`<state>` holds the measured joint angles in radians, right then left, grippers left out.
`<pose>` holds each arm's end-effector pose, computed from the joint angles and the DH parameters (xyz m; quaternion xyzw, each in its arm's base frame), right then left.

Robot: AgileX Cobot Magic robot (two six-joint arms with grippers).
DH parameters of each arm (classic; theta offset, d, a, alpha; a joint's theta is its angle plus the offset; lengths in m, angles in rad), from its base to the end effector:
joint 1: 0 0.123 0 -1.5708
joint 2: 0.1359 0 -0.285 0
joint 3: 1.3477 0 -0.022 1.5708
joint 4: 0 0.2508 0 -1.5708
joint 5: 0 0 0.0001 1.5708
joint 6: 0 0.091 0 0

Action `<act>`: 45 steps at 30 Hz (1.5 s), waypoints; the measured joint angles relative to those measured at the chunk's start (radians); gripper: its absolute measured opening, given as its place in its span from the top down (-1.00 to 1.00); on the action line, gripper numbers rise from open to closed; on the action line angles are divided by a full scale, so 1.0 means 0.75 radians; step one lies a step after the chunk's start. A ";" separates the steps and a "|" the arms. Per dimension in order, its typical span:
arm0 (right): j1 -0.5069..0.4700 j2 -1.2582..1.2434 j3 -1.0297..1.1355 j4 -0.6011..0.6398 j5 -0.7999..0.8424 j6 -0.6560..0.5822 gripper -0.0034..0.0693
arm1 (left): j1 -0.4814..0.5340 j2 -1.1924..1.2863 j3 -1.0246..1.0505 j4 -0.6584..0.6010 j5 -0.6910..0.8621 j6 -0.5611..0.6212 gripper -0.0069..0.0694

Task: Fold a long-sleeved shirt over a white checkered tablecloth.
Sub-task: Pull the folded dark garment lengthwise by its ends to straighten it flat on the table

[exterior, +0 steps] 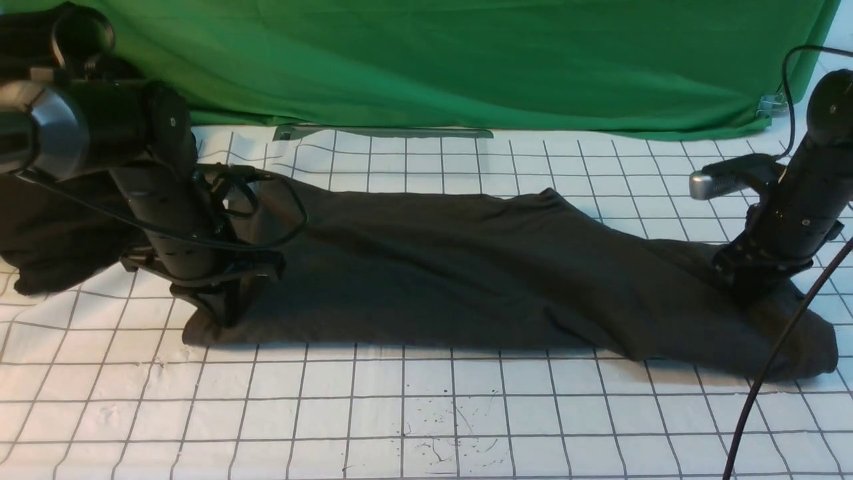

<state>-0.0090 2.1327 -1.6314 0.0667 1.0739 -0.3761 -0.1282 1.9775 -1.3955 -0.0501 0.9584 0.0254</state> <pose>0.4291 0.0015 0.1701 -0.1678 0.9845 0.0215 0.0463 0.3853 -0.0534 0.1770 0.0634 0.9960 -0.0243 0.0576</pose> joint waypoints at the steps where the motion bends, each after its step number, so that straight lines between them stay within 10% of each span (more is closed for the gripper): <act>1: -0.003 -0.009 -0.018 0.000 0.001 0.009 0.84 | 0.000 0.002 0.000 0.000 0.000 0.000 0.83; 18: -0.058 -0.005 -0.184 -0.010 -0.264 0.054 0.83 | 0.000 0.005 0.000 0.001 0.000 0.000 0.83; 28: -0.058 -0.010 -0.184 -0.078 -0.224 0.130 -0.21 | 0.000 -0.004 -0.009 0.001 0.006 -0.034 0.83; 45: 0.143 -0.162 -0.331 0.215 -0.218 0.015 0.74 | 0.065 0.136 -0.656 0.015 -0.034 -0.204 0.81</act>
<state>0.0986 2.0115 -1.8795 0.2278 0.9106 -0.3645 -0.0791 2.0791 -1.8874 -0.0387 0.9328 -0.1277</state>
